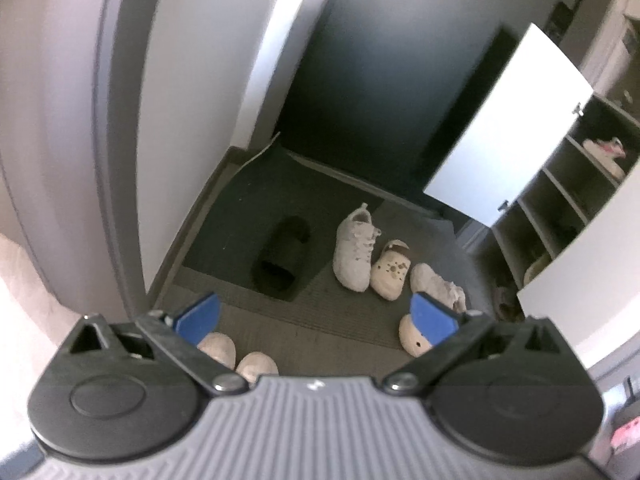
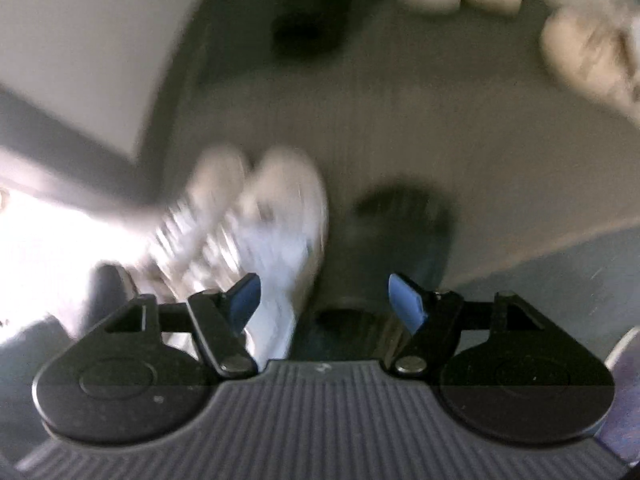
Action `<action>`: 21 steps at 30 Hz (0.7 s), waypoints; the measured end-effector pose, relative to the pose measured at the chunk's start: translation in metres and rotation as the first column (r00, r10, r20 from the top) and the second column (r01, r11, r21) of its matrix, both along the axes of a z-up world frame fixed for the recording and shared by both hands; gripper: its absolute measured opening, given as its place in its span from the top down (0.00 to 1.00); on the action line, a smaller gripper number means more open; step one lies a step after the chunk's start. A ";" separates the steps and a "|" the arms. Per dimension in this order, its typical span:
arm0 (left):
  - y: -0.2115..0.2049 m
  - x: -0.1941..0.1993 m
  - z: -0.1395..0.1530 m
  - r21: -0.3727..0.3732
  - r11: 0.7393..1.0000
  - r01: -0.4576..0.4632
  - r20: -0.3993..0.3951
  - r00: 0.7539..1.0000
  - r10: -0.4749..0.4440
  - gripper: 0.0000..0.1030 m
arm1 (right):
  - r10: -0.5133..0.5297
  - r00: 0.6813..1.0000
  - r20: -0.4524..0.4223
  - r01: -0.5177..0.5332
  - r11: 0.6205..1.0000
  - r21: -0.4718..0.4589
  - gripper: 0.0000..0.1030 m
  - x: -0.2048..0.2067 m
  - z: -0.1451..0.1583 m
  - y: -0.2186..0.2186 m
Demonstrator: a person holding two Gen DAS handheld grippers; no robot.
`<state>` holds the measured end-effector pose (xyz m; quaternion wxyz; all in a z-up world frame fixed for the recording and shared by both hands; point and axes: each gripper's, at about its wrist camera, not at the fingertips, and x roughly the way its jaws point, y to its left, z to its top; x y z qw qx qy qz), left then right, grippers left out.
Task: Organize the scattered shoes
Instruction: 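Open the right tool to release the slide and lift away, then lower the left tool onto the second black slide on the mat and grasp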
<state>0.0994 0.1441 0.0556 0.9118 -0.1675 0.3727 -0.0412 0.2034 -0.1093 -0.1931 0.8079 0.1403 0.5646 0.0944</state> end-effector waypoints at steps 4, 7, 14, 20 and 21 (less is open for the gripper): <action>-0.011 -0.003 -0.005 0.068 0.997 0.039 -0.003 0.999 -0.039 0.00 | -0.067 0.983 0.170 0.075 0.996 -0.042 0.24 -0.026 0.110 -0.039; -0.017 -0.006 -0.012 0.111 0.992 0.064 -0.019 0.998 -0.062 0.00 | -0.078 0.965 0.248 0.090 0.995 -0.039 0.19 -0.049 0.165 -0.054; -0.024 -0.001 -0.027 0.214 0.970 0.112 -0.083 0.992 -0.096 0.00 | -0.106 0.852 0.513 0.082 0.994 0.068 0.00 -0.119 0.273 -0.075; -0.051 0.035 -0.019 0.401 0.900 0.172 -0.111 0.984 -0.139 0.00 | -0.241 0.808 0.538 0.110 0.958 0.264 0.00 -0.121 0.265 -0.084; -0.058 0.044 -0.018 0.430 0.883 0.185 -0.103 0.982 -0.156 0.00 | -0.278 0.810 0.516 0.129 0.943 0.306 0.00 -0.120 0.261 -0.087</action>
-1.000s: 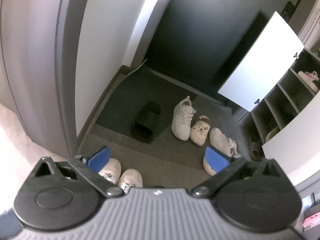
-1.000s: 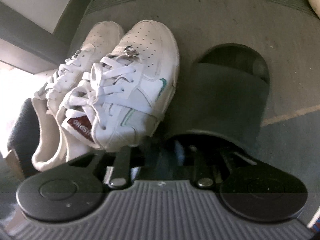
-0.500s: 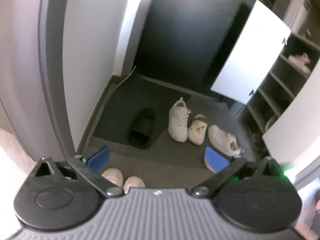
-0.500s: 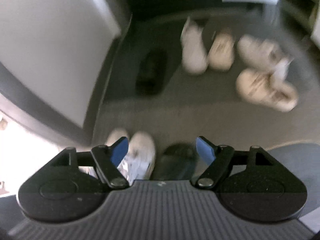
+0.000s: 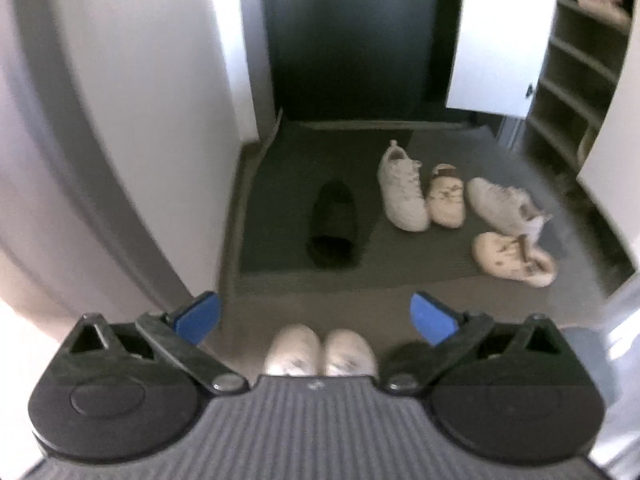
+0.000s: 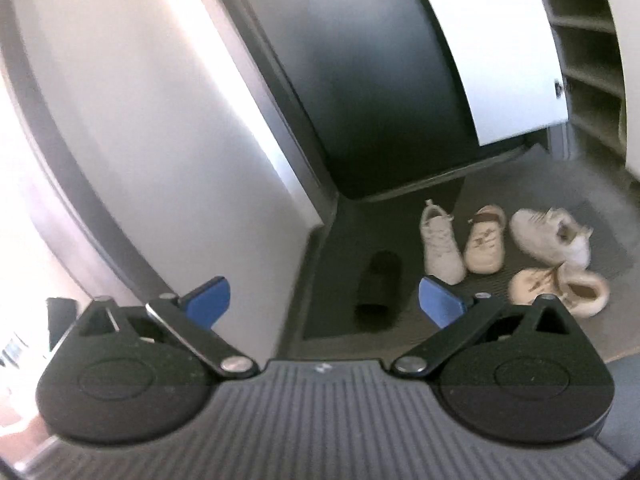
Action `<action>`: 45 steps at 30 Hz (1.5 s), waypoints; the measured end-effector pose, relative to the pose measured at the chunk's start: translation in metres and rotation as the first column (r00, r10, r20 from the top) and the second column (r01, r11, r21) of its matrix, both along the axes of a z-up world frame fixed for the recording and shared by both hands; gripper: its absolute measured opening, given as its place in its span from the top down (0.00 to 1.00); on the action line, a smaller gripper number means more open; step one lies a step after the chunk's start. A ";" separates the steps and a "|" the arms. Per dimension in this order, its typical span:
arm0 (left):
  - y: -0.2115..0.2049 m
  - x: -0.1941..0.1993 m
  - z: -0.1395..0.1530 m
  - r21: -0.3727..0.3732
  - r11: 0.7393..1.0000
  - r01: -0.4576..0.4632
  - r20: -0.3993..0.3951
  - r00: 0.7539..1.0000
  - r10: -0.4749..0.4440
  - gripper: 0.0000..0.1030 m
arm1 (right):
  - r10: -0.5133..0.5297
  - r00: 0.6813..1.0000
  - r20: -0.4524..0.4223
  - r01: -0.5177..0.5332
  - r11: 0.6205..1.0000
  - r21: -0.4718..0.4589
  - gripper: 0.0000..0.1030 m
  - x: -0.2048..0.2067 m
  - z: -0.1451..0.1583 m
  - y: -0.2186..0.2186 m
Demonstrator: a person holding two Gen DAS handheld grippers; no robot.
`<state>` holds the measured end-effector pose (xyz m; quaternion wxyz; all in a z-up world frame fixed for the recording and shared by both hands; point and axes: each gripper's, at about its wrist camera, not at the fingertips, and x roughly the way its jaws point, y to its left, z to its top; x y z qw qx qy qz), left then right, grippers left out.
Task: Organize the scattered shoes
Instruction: 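Lower the left tool onto the second black slide on the mat and grasp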
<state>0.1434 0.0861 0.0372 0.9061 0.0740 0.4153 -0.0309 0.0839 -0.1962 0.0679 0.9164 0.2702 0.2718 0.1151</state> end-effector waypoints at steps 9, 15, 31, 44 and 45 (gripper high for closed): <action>-0.050 0.136 -0.094 0.054 0.994 0.092 -0.032 0.995 -0.090 0.00 | -0.099 0.993 -0.060 0.104 0.990 0.094 0.00 0.004 -0.014 -0.004; -0.049 0.249 -0.214 -0.036 0.999 0.014 -0.139 0.990 -0.019 0.00 | -0.135 0.982 -0.133 0.140 0.990 0.026 0.00 0.032 -0.030 0.000; -0.050 0.396 -0.397 -0.092 0.994 -0.053 -0.205 0.978 0.033 0.00 | -0.050 0.893 -0.447 0.055 0.998 -0.003 0.00 0.142 -0.107 0.003; -0.081 0.403 -0.421 0.037 0.999 -0.026 -0.224 0.974 0.034 0.12 | -0.090 0.867 -0.490 0.134 0.989 0.055 0.00 0.145 -0.115 -0.018; -0.082 0.397 -0.419 0.038 0.999 -0.029 -0.226 0.973 0.037 0.12 | -0.091 0.869 -0.486 0.136 0.989 0.058 0.00 0.144 -0.114 -0.018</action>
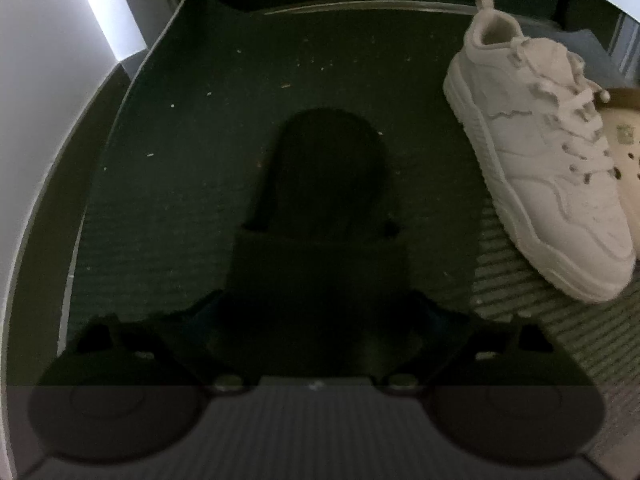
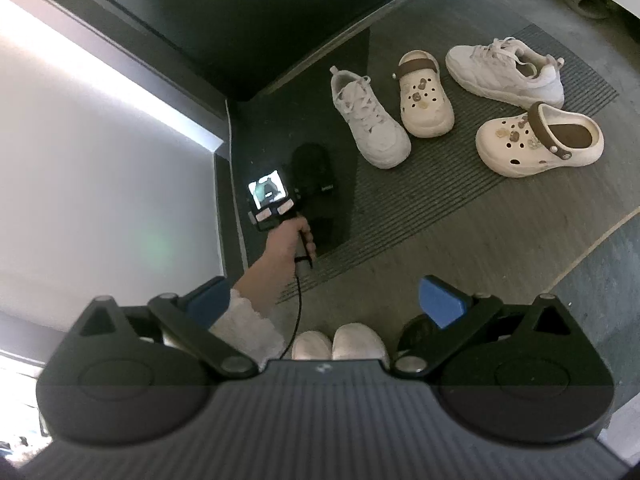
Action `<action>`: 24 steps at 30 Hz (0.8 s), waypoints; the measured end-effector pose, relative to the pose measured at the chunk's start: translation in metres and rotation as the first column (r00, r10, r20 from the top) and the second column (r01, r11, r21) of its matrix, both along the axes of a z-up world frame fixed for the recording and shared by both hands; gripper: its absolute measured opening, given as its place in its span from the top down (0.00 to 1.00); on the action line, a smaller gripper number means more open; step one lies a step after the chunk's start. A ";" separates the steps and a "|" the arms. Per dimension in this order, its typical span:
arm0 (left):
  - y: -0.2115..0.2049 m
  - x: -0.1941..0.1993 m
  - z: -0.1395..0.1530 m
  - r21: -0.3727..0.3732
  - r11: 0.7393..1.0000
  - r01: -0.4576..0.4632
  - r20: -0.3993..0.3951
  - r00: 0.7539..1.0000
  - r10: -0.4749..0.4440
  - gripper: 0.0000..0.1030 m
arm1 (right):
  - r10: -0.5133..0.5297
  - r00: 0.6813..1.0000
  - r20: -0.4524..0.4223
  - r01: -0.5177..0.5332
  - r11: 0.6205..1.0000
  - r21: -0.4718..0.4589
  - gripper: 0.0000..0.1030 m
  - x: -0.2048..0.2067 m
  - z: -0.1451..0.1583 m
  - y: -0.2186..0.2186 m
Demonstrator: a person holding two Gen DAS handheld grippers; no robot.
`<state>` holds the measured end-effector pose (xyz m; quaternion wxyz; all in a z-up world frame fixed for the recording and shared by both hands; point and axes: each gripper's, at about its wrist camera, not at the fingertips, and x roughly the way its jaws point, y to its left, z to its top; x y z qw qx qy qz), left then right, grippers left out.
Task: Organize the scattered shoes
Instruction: 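Lower the left tool onto the second black slide on the mat and grasp, then carry the black slide with the left tool off the mat toward the floor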
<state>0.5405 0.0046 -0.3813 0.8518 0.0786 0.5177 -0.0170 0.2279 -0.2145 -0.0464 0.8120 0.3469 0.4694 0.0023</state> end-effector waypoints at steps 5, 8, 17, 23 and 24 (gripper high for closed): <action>-0.014 -0.053 0.018 -0.030 0.995 0.099 -0.005 0.995 -0.100 0.12 | -0.006 0.998 0.055 0.004 0.999 0.037 0.00 -0.012 0.010 0.001; -0.026 -0.091 0.030 -0.056 0.983 0.173 -0.016 0.985 -0.175 0.12 | 0.000 0.997 0.074 -0.005 0.998 0.069 0.00 -0.019 0.014 0.005; -0.055 -0.155 0.038 -0.082 0.952 0.295 -0.017 0.955 -0.297 0.12 | 0.011 0.996 0.085 -0.019 0.995 0.102 0.00 -0.035 0.022 0.014; -0.063 -0.147 0.023 -0.062 0.957 0.283 -0.015 0.959 -0.284 0.08 | -0.015 0.996 0.083 0.007 0.996 0.094 0.00 -0.039 0.023 0.007; -0.064 -0.146 0.018 -0.060 0.959 0.276 -0.031 0.960 -0.278 0.07 | -0.016 0.996 0.082 0.009 0.996 0.092 0.00 -0.039 0.023 0.006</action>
